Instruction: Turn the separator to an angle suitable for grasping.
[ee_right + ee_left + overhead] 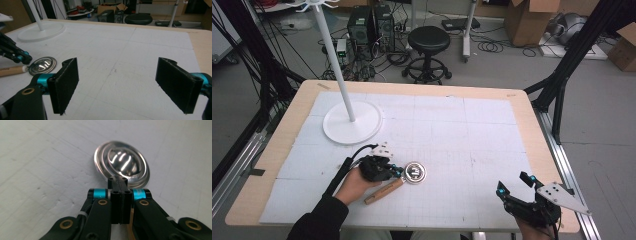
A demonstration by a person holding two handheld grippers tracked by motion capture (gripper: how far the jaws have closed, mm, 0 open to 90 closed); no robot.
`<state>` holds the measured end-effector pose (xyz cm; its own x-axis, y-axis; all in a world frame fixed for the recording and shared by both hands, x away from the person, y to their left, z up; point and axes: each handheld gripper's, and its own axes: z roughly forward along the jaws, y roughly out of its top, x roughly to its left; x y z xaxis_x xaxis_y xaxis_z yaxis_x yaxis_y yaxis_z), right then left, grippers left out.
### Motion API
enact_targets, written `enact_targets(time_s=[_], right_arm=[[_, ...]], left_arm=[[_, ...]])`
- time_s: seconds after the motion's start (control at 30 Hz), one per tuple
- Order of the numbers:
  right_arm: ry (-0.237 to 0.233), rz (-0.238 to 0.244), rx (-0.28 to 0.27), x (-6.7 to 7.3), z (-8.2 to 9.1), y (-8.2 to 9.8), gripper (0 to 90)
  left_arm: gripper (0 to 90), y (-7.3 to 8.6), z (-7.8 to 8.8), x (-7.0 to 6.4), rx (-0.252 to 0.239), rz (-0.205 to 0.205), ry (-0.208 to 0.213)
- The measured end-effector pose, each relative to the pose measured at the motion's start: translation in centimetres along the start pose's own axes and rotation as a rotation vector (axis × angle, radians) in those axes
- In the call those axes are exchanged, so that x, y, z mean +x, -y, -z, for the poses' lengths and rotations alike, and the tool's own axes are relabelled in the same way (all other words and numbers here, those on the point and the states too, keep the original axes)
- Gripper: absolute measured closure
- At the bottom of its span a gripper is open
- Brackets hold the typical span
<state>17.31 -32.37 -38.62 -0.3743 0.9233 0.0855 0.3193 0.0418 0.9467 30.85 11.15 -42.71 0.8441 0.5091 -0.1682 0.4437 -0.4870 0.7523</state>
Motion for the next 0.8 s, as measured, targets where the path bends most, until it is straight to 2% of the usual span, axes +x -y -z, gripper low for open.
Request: enact_targets(time_s=[0.07, 0.13, 0.27, 0.33, 0.4, 0.47, 0.53, 0.6, 0.67, 0.8], right_arm=[[0.0, 0.0, -0.002, 0.0, 0.0, 0.0, 17.5], [0.002, 0.003, -0.001, 0.0, 0.0, 0.0, 17.5], [-0.002, 0.006, 0.006, 0.2, 0.0, 0.0, 17.4], [-0.003, 0.007, 0.006, 0.2, -0.1, 0.0, 17.5], [-0.003, 0.01, 0.004, 0.3, -0.1, -0.1, 17.5], [-0.003, 0.004, 0.002, 0.3, -0.1, -0.1, 17.5], [-0.005, 0.006, 0.002, 0.3, -0.1, -0.1, 17.5], [-0.005, 0.003, 0.005, 0.3, -0.2, -0.1, 17.4], [-0.007, 0.002, 0.008, 0.4, -0.2, -0.1, 17.4], [-0.01, 0.009, 0.006, 0.4, -0.2, -0.1, 17.5]], left_arm=[[89.6, 0.6, 1.6, -0.8, -0.053, 0.009, -0.017], [89.6, 1.5, 3.1, -1.9, -0.084, 0.015, -0.009], [89.5, 4.1, 5.0, -4.1, -0.076, 0.003, -0.014], [89.6, 4.9, 5.9, -4.6, -0.083, 0.008, -0.01], [89.6, 5.3, 6.6, -5.2, -0.074, 0.011, 0.003], [89.5, 6.1, 6.7, -5.9, -0.023, -0.011, 0.013], [89.6, 7.2, 6.6, -6.1, 0.01, -0.006, 0.008], [89.6, 7.9, 6.6, -5.6, 0.037, 0.018, -0.026], [89.5, 8.2, 6.9, -5.0, 0.064, 0.028, -0.088], [89.5, 8.1, 7.5, -3.7, 0.032, 0.083, -0.183]])
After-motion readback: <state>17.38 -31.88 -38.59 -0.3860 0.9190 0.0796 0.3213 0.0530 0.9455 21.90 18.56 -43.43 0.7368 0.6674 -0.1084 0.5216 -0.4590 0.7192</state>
